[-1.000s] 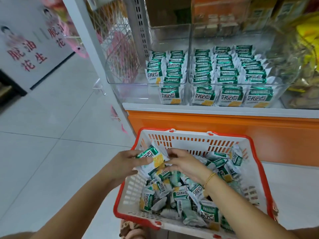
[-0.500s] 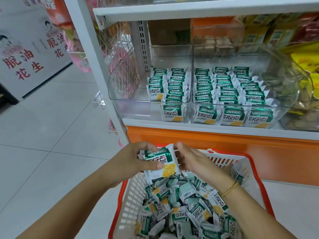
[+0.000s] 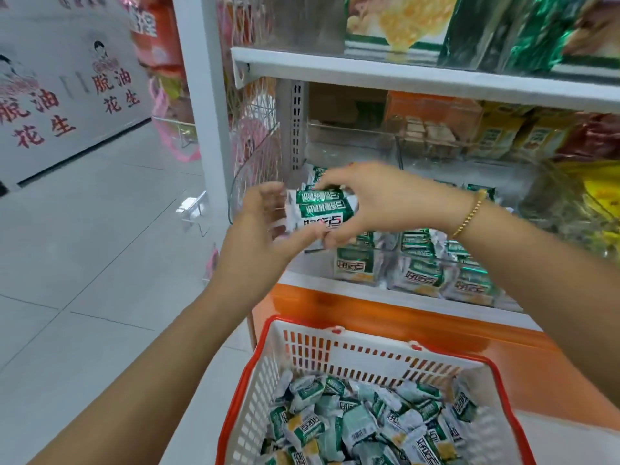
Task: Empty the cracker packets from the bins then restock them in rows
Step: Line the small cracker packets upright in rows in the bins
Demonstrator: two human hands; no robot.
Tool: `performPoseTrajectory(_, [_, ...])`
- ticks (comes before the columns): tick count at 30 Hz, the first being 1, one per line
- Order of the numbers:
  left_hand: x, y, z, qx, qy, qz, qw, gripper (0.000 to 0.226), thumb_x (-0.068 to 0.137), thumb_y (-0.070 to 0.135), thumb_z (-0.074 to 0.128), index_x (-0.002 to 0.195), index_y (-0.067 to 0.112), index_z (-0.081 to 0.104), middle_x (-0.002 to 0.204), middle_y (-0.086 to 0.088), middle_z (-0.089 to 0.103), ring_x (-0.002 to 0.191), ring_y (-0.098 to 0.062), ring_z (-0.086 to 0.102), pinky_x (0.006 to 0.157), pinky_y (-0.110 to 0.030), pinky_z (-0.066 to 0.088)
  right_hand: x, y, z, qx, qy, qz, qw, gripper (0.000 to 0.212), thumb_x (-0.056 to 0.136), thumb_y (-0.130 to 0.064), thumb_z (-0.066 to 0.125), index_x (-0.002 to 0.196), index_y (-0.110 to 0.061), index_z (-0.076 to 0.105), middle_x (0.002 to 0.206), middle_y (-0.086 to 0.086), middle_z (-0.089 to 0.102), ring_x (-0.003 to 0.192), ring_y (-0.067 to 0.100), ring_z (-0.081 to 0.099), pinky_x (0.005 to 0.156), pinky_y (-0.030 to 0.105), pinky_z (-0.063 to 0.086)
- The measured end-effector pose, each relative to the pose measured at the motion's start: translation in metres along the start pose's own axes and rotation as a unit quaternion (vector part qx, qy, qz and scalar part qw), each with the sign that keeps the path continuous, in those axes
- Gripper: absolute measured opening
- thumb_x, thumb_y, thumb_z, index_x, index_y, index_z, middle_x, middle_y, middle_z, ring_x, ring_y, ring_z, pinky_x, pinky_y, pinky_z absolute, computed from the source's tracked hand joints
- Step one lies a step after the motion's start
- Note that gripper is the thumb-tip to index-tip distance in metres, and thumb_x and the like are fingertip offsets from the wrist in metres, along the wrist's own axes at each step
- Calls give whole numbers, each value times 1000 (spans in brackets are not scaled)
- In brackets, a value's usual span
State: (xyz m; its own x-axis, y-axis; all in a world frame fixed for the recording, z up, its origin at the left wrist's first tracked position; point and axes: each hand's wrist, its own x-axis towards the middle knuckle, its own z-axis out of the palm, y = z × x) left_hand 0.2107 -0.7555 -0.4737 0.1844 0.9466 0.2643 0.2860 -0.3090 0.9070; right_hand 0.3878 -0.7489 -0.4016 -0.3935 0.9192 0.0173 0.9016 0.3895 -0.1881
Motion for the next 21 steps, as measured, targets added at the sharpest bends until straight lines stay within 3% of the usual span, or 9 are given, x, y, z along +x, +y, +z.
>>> performPoseTrajectory(2, [9, -11, -5, 76, 20, -15, 997, 61, 85, 38, 66, 136, 17, 41, 134, 1, 53, 121, -14, 52, 100, -27, 41, 27, 12, 1, 34, 37, 41, 998, 58, 69, -41, 82, 118, -21, 56, 105, -8, 59, 93, 11, 52, 64, 24, 31])
performPoseTrajectory(4, [11, -23, -7, 203, -6, -15, 979, 55, 92, 39, 55, 139, 14, 39, 138, -5, 50, 125, -20, 49, 101, -32, 39, 54, 22, 12, 54, 54, 83, 994, 62, 69, -36, 83, 120, -17, 55, 112, -2, 59, 95, 14, 52, 62, 22, 30])
performPoseTrajectory(7, [8, -35, -3, 326, -67, 11, 943, 49, 95, 30, 52, 139, 14, 40, 141, -8, 44, 125, -23, 46, 100, -33, 38, 84, 30, 42, 75, 19, 117, 990, 71, 71, -37, 83, 129, -11, 52, 130, 5, 55, 111, 21, 53, 82, 22, 41])
performPoseTrajectory(9, [7, -38, -3, 347, -79, 25, 934, 51, 94, 28, 54, 140, 16, 39, 145, -3, 39, 128, -20, 44, 101, -30, 38, 94, 32, 65, 69, -8, 140, 988, 68, 72, -35, 81, 127, -7, 54, 128, 9, 57, 111, 24, 56, 91, 31, 48])
performPoseTrajectory(13, [6, -44, -10, 350, -85, 46, 932, 54, 92, 29, 56, 142, 20, 36, 147, 3, 36, 129, -15, 43, 101, -27, 39, 97, 43, 94, 4, -26, 181, 983, 56, 77, -35, 75, 121, -4, 60, 112, 12, 65, 102, 26, 61, 87, 39, 53])
performPoseTrajectory(17, [4, -47, -9, 351, -84, 61, 930, 56, 91, 28, 57, 143, 21, 35, 147, 3, 36, 126, -15, 45, 99, -27, 41, 92, 47, 95, -82, -16, 213, 973, 60, 78, -50, 72, 122, -12, 60, 123, 8, 57, 121, 28, 45, 98, 42, 39])
performPoseTrajectory(21, [1, -45, -8, 361, -88, 54, 927, 63, 90, 27, 60, 146, 19, 31, 151, 2, 30, 131, -18, 42, 104, -29, 38, 92, 43, 90, -101, 1, 218, 971, 61, 74, -46, 77, 121, -14, 53, 122, 7, 56, 121, 28, 44, 100, 44, 35])
